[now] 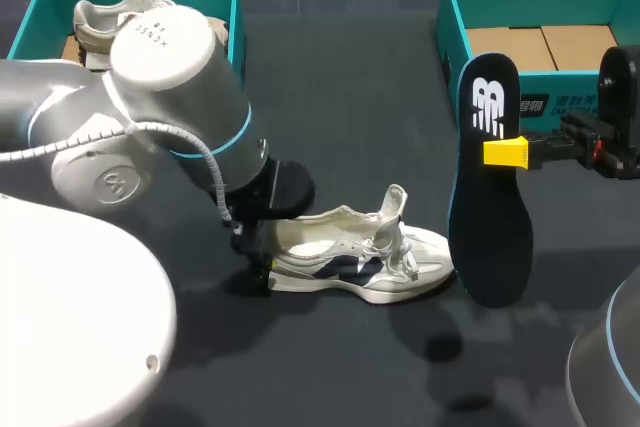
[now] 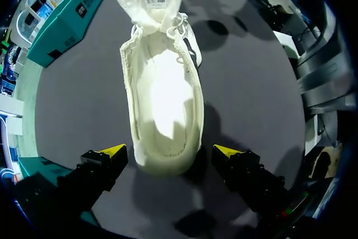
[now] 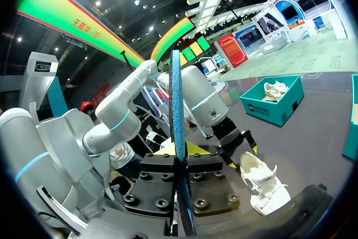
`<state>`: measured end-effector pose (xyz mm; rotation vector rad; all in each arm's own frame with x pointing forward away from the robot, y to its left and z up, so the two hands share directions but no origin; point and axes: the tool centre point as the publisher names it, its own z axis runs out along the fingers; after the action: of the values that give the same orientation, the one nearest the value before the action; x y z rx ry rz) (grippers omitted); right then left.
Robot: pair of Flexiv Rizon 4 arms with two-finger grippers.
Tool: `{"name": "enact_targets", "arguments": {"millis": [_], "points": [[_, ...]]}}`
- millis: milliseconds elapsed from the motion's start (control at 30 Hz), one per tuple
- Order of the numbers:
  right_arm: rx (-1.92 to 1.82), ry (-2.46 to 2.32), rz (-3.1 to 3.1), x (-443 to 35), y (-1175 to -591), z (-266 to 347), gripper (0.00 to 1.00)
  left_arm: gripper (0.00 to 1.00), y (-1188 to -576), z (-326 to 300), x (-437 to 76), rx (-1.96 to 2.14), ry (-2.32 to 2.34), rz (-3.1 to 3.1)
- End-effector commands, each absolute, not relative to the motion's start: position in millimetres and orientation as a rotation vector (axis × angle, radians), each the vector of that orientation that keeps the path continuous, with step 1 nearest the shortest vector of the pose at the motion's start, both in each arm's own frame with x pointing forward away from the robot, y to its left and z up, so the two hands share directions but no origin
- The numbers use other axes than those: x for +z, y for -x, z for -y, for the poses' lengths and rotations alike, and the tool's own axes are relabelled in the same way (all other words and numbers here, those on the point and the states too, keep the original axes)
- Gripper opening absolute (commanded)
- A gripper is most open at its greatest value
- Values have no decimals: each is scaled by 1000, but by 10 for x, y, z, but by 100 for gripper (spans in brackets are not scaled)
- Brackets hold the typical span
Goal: Take the shoe out of the shoebox, open the shoe tongue, remove and reinsert the insole, then place the shoe into the shoebox
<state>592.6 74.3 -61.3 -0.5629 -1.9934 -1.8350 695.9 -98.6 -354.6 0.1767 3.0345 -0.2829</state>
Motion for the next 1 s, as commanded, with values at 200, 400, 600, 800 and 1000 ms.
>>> {"name": "enact_targets", "arguments": {"millis": [200,400,600,800,1000], "points": [[-1835,568,1995,-613,-5911,-750,0,100,-7044,1024,-3466,-34,-135,-3053],[-1835,568,1995,-613,-5911,-750,0,100,-7067,1141,-3200,-82,-184,-3021],[-1835,568,1995,-613,-5911,-750,0,100,-7230,1366,-3162,-94,-186,-3030],[-1835,568,1995,-613,-5911,-750,0,100,-7341,1453,-3158,-142,-171,-3063],[-1835,568,1995,-613,-5911,-750,0,100,-7368,1507,-3224,-150,-175,-3073]]}}
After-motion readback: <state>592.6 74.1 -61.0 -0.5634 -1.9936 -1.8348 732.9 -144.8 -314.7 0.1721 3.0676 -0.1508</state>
